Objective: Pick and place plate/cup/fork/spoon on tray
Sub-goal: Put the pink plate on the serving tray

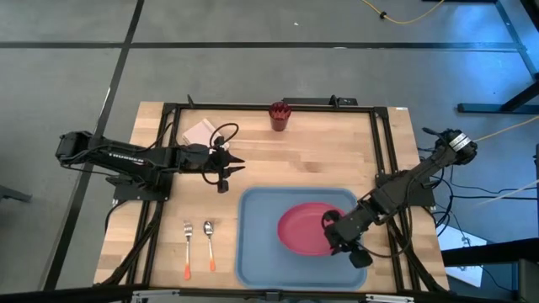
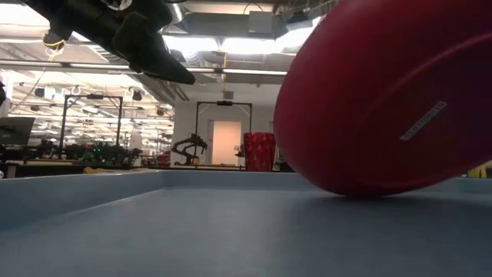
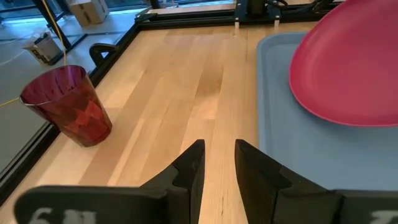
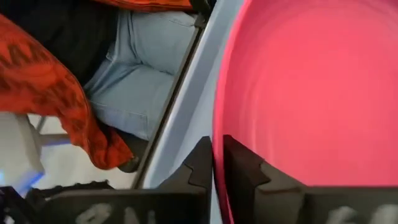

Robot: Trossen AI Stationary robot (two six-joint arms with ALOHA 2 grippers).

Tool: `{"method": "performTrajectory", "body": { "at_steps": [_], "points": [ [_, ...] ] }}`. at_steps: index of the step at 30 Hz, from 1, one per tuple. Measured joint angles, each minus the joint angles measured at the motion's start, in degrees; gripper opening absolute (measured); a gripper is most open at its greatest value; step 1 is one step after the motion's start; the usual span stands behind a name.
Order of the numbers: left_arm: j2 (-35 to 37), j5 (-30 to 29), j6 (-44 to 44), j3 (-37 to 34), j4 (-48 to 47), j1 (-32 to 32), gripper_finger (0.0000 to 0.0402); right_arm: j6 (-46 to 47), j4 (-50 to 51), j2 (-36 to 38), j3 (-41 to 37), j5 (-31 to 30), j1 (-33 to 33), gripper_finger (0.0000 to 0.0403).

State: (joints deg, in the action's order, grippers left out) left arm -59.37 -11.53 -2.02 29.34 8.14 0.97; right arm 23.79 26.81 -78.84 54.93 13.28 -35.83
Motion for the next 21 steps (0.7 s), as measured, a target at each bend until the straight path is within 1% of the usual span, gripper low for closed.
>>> {"method": "performTrajectory", "body": {
  "at_steps": [3,8,15,18,21],
  "points": [
    [0.0,0.0,0.0,0.0,0.0,0.0,0.0082,2.0,-0.4,-0.8,-0.1,0.4,-0.1,0.0051],
    [0.0,0.0,0.0,0.0,0.0,0.0,0.0082,1.7,-1.8,-2.6,-0.1,2.2,-0.1,0.0072],
    [0.0,0.0,0.0,0.0,0.0,0.0,0.0082,2.0,-2.7,-3.0,-0.1,3.2,-0.1,0.0075],
    [0.0,0.0,0.0,0.0,0.0,0.0,0.0082,3.1,-4.5,-3.0,-0.1,4.5,0.0,0.0076],
    [0.0,0.0,0.0,0.0,0.0,0.0,0.0082,1.7,-5.6,-3.0,-0.1,4.7,0.0,0.0076]
  ]
}}
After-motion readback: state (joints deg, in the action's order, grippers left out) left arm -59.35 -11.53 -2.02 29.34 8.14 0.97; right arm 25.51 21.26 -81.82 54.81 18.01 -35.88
